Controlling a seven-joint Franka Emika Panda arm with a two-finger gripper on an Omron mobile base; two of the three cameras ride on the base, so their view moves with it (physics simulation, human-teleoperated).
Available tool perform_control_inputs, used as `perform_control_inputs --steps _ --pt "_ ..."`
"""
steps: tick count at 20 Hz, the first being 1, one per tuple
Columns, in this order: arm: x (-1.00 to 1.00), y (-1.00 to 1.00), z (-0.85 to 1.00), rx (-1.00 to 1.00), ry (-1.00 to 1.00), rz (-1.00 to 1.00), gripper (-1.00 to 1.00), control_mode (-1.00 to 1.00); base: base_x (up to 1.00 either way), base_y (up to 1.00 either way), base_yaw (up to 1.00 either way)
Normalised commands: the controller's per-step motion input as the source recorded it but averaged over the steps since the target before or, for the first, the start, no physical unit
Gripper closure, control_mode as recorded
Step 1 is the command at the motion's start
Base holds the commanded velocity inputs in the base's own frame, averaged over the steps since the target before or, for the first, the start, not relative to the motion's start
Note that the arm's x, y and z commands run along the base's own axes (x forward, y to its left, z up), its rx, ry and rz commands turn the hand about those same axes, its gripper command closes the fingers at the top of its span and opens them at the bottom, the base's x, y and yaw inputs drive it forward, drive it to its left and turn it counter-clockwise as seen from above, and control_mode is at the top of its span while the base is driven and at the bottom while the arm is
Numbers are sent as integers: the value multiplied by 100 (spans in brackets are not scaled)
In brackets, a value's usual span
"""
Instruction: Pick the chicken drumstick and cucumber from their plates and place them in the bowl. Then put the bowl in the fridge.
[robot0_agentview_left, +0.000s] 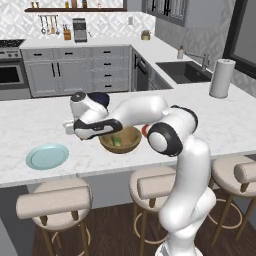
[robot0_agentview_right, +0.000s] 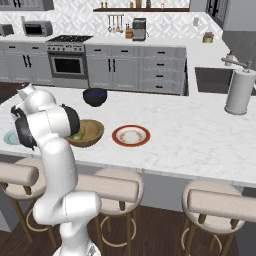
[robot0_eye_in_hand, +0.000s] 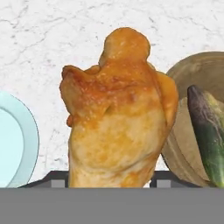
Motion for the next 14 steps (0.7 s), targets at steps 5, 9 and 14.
perform_control_inputs --steps 5,9,14 --pt "44 -100 -4 4 11 -31 100 -100 0 0 0" --pt "49 -100 -34 -1 8 -21 100 -100 0 0 0" --pt "64 -68 -85 0 3 -1 100 -100 0 0 0"
